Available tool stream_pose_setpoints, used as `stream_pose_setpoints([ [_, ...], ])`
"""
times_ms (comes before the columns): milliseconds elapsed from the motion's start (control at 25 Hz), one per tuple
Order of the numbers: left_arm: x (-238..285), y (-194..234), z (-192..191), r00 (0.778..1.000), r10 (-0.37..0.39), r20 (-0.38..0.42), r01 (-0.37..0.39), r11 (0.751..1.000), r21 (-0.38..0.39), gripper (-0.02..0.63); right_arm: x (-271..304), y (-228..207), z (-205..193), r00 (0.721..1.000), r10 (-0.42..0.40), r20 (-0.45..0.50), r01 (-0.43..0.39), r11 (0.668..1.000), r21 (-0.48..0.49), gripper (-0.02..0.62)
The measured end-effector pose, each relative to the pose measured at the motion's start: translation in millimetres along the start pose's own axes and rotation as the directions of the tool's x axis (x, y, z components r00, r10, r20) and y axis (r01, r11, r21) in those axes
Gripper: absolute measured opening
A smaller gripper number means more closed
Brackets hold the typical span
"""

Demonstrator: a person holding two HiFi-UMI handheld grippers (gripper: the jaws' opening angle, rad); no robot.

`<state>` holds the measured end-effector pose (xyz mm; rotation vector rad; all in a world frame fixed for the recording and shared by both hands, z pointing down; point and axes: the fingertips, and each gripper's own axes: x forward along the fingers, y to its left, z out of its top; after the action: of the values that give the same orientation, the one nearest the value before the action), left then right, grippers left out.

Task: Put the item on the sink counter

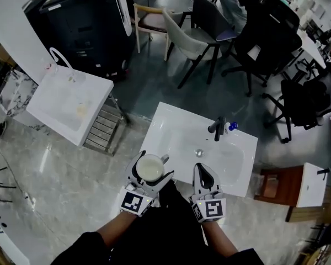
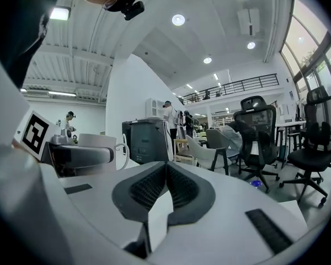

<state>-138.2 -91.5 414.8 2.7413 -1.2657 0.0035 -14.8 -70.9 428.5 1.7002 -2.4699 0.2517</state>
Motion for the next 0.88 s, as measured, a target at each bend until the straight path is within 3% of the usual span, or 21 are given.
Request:
stream_pose_setpoints([
  [320, 92, 14, -11, 1.0, -0.024, -0.008, 0.024, 0.999, 0.028, 0.468, 63, -60, 11, 1.0, -0.005, -0.021, 0.005, 1.0, 0.003, 0.032],
  [600, 166, 29, -39, 0.995, -0.085, -0.055, 0.088, 0.995, 0.047, 0.468, 96, -107, 0, 0.998, -0.035, -0.043, 0.036, 0.999, 0.023, 0.032],
  [880, 217, 44, -65, 0.996, -0.07, -0.057, 0.073, 0.997, 0.038, 0.468, 127, -142, -6, 0.998, -0.051, -0.047, 0.052, 0.998, 0.037, 0.032],
])
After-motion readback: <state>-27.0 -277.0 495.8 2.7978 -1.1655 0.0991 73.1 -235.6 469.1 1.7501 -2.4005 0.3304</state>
